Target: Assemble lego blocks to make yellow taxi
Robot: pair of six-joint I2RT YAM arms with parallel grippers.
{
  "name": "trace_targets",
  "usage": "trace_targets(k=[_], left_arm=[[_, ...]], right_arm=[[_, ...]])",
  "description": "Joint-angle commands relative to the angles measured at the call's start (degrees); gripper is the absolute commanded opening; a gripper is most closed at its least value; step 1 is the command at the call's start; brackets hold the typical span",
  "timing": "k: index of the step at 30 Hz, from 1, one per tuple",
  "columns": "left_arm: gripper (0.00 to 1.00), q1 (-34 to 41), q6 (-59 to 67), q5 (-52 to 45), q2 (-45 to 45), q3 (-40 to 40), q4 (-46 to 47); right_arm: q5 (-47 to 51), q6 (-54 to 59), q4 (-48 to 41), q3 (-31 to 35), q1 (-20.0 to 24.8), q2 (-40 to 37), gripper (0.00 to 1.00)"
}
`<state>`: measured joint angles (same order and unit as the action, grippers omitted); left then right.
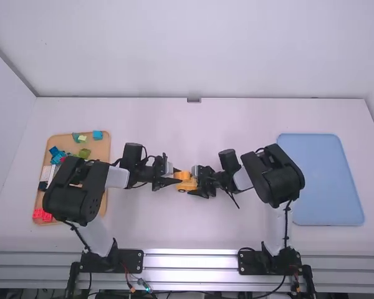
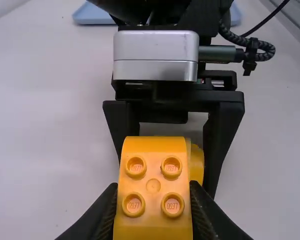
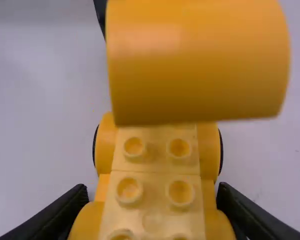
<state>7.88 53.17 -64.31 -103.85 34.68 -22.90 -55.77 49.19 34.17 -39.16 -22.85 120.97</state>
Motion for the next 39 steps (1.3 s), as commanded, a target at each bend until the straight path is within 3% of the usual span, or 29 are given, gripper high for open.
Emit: trace_targets(k=[1, 12, 18, 31, 39], left_arm=[[0.16, 1.20, -1.29, -1.01, -1.70, -0.57, -0.57], [0.14, 3.98, -1.05, 2.03, -2.25, 1.29, 2.45], [0.08, 6.69, -0.90, 7.50, -2.25, 2.78, 4.00], [0.09, 6.05, -1.33, 3.17, -1.62, 2.84, 1.57], [0.08, 6.01, -1.20, 2.05, -0.13, 4.63, 5.88]], right_arm=[[1.79, 0.28, -0.37, -0.61, -0.48, 0.66, 0.63], [1.57, 0.42, -0.68, -0.57, -0.46, 0.66, 0.59], [1.60, 2.29, -2.10, -0.46, -0.46, 0.66, 0.59], [1.77, 3.56, -1.90, 0.55, -0.44, 0.66, 0.59], [1.81, 3.61, -1.97, 0.55, -0.46, 0.66, 0.59]])
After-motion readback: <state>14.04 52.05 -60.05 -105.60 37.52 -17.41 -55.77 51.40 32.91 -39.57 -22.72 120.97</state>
